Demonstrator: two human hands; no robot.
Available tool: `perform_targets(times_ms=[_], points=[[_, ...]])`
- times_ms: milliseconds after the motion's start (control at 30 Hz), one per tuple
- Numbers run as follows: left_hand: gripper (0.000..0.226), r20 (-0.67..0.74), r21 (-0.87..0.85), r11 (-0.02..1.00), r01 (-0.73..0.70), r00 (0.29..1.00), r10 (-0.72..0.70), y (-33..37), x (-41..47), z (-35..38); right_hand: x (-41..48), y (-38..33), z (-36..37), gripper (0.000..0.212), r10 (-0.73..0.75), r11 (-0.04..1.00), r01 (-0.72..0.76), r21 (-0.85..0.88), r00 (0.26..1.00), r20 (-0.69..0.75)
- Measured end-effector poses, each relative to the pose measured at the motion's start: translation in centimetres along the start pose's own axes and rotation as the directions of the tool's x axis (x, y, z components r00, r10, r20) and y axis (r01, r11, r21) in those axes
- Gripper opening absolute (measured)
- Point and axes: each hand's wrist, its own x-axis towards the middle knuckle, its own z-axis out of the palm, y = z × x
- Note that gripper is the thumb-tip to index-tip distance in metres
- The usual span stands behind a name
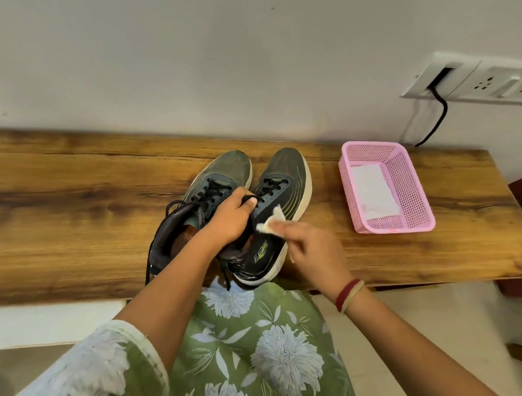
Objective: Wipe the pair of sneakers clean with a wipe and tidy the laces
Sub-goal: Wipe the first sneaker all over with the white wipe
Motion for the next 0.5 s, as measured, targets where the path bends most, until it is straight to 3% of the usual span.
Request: perform_targets(times_ms=[33,100,167,300,400,500], points=[[0.012,0.023,-0.017,0.999,0.030,0.999,-0.030,0.2,0.1,-0.1,0.5,0.2,-0.7,0.036,0.155,0.974,-0.142,0.179,0.986,-0.062],[0.016,0.037,-0.011,0.997,0.079,0.996,-0.078,0.8,0.1,-0.1,1.9,1.7,-1.6,0.030,0.448,0.814,-0.317,0.487,0.876,-0.179],[0.023,-0.003,0.054,0.992,0.117,0.993,-0.117,1.5,-0.2,0.3,3.0,3.0,-1.8,0.019,0.560,0.733,-0.394,0.554,0.812,-0.163],[0.027,-0.141,0.265,0.960,0.088,0.989,-0.051,1.7,-0.9,2.0,4.0,3.9,-0.7,0.014,0.563,0.766,-0.462,0.447,0.817,-0.120],[0.022,-0.161,0.286,0.958,0.002,0.986,0.046,1.4,-1.1,3.0,4.2,3.6,0.2,0.020,0.502,0.845,-0.438,0.305,0.848,-0.173],[0.028,-0.177,0.281,0.960,0.002,0.983,0.050,1.1,-1.1,3.1,4.0,2.9,0.8,0.024,0.435,0.900,-0.425,0.097,0.879,-0.193]])
